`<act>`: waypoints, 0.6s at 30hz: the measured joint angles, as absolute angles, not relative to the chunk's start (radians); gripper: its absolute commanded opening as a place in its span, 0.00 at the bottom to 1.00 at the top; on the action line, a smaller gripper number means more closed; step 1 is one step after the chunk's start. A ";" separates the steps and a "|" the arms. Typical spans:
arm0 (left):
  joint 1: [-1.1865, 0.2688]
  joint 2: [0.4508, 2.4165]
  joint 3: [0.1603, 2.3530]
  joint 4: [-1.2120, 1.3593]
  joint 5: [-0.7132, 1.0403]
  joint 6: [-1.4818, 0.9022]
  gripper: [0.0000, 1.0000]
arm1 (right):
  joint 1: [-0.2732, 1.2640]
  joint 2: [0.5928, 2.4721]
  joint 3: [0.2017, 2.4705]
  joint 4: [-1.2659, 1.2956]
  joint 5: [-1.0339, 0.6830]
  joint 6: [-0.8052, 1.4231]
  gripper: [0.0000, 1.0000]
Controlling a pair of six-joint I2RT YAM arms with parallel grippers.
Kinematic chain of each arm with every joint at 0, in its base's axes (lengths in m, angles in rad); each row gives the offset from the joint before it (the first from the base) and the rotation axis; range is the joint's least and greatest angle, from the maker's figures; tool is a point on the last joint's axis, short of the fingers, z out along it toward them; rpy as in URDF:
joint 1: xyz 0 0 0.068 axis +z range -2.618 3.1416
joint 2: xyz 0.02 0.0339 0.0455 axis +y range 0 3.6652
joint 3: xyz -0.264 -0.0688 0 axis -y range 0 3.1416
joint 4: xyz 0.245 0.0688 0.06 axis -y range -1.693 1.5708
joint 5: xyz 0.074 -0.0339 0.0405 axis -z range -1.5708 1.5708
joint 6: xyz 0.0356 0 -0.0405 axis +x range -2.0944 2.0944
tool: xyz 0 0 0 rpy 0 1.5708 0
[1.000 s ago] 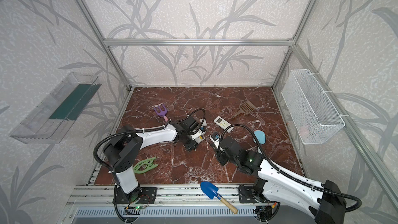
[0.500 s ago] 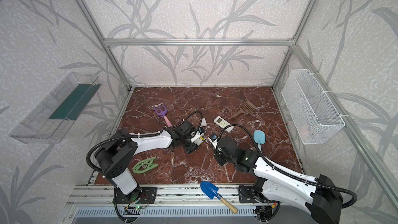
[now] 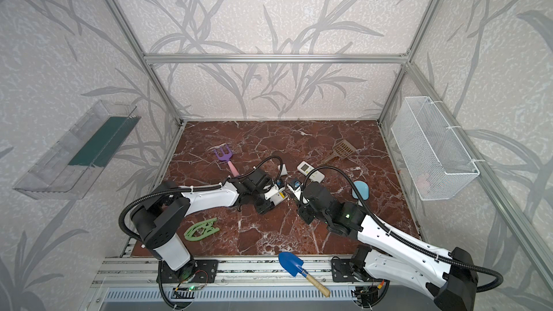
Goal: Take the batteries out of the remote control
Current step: 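Lower the screwdriver tip to the battery compartment with the right gripper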
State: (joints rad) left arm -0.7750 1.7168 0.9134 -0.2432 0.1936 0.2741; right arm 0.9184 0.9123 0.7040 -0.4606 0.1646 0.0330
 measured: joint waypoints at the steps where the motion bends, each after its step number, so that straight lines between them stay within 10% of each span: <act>1: -0.775 1.719 0.922 -0.256 0.204 0.290 0.61 | 0.918 0.903 0.704 -0.473 0.173 0.036 0.00; 18: -0.776 1.745 0.955 -0.288 0.238 0.384 0.56 | 1.037 0.917 0.670 -0.590 0.275 0.241 0.00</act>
